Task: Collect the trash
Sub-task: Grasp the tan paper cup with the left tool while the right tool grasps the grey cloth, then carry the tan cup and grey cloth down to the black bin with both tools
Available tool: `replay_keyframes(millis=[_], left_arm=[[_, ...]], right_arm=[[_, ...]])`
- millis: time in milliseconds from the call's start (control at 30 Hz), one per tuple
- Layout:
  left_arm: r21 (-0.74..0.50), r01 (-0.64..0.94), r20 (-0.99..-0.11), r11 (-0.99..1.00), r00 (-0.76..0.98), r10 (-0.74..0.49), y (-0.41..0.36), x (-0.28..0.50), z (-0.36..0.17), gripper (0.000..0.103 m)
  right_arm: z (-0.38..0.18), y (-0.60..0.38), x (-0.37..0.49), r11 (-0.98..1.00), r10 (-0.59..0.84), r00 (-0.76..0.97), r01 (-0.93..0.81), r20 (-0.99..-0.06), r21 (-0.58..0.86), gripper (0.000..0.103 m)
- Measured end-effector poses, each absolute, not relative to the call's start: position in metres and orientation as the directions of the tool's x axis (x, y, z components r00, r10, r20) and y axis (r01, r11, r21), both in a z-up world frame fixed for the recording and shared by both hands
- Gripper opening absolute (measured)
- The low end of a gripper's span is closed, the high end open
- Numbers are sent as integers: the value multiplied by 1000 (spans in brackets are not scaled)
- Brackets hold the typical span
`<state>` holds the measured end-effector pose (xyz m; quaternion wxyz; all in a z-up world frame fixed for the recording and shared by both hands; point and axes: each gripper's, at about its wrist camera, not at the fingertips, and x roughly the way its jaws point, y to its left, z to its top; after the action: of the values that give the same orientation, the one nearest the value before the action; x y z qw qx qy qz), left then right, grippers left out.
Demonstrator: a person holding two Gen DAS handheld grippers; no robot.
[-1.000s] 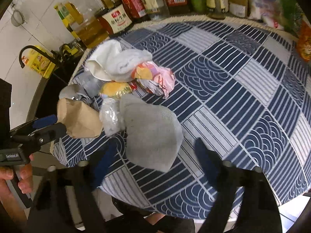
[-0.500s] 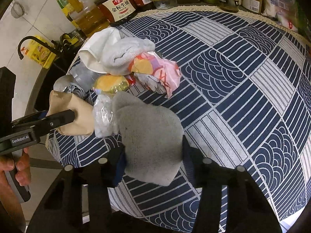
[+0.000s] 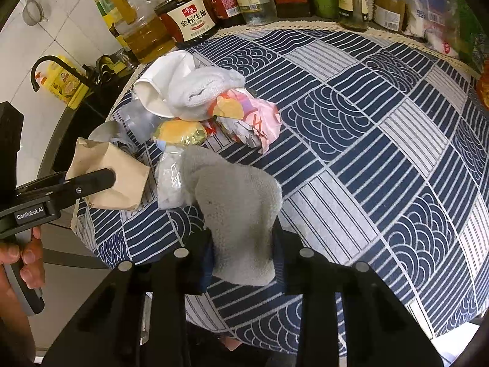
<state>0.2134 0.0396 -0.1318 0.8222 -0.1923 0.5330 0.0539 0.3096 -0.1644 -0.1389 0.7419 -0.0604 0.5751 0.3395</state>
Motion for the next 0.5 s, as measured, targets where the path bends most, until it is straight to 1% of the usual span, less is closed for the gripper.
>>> replay_keyframes(millis=[500], left_arm=[[-285,-269,-864,920,488,-125,32,168,-106,51]], right_arm=[[-102,-183,267,779,441,192,-568,-877,268,32]])
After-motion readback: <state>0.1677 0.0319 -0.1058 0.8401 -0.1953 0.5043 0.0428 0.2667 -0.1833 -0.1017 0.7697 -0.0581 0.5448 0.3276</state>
